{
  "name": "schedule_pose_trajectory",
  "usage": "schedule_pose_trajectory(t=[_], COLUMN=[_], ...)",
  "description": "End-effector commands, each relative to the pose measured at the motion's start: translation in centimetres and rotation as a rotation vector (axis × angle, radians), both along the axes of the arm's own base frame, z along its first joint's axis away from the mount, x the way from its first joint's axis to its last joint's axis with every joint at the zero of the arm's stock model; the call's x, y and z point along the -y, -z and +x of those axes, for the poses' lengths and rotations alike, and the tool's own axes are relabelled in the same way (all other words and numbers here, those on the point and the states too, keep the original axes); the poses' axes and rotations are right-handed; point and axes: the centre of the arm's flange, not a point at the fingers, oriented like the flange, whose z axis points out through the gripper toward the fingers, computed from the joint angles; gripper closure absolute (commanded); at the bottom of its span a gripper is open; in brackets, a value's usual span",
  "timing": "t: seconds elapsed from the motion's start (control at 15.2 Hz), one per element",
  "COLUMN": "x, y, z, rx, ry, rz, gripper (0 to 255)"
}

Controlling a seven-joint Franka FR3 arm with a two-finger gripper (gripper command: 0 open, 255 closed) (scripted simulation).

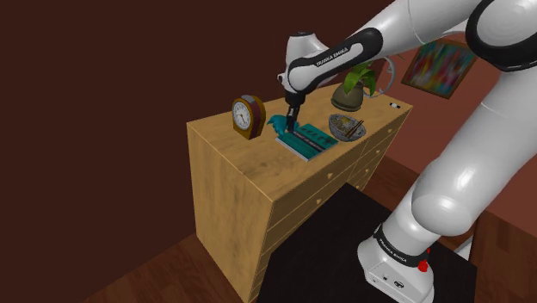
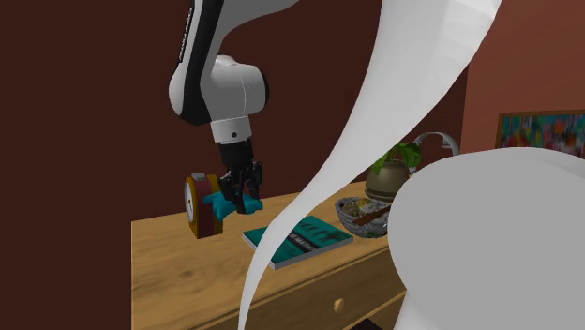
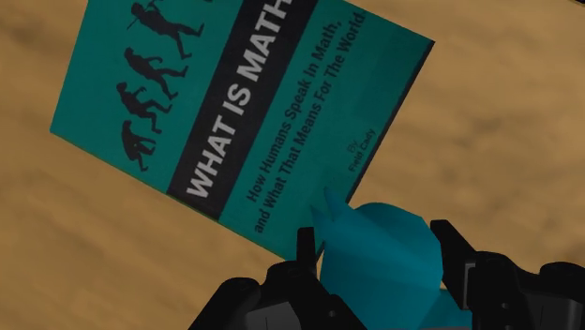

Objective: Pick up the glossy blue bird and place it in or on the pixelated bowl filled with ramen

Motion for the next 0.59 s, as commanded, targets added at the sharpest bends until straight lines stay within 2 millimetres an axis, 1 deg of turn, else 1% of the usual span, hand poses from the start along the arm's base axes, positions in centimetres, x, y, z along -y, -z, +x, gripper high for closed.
schedule_pose_trajectory(t=[0.0,0.53], x=[0.0,0.0], y=[-1.1,-5.3], z=[-0.1,-0.1], rx=[0.0,0.0], ry=[0.0,0.0], rz=[0.0,0.0], gripper=[255,255])
